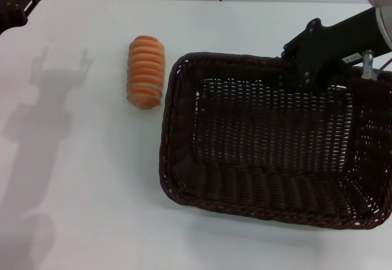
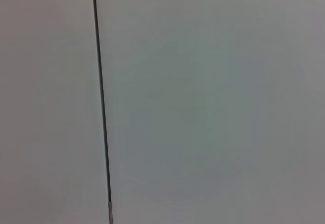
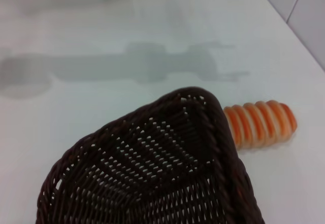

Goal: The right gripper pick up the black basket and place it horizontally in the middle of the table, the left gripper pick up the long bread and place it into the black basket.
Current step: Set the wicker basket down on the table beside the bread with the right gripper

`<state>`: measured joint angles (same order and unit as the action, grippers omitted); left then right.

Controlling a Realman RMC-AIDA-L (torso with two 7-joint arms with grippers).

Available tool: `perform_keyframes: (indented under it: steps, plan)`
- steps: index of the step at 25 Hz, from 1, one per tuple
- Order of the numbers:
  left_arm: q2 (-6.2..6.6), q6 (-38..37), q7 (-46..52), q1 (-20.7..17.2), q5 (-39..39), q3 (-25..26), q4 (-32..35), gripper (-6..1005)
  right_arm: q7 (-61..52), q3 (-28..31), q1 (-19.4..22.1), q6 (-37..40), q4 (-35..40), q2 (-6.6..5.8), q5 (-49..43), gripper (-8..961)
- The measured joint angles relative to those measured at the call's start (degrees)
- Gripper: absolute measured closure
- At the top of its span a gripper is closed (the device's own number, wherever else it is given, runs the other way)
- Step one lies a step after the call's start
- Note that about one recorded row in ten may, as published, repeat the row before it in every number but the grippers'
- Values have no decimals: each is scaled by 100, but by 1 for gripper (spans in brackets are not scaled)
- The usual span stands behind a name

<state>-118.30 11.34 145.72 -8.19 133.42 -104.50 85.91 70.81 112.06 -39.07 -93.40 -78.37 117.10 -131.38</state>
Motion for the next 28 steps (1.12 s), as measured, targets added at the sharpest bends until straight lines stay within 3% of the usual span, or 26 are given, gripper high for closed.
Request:
perform_keyframes:
  steps: [12,17,28]
  plan:
    - [0,0,0,-12,0,-11,14,139,-71,-224,43,475,-336,162,-389,638]
    - [-4,0,0,1,0,-37,14,139,-70,-266,60,673,-475,166,-470,468]
    - [-1,-101,0,-18,0,-61,170,138,-632,-270,254,992,-1664,175,-629,468]
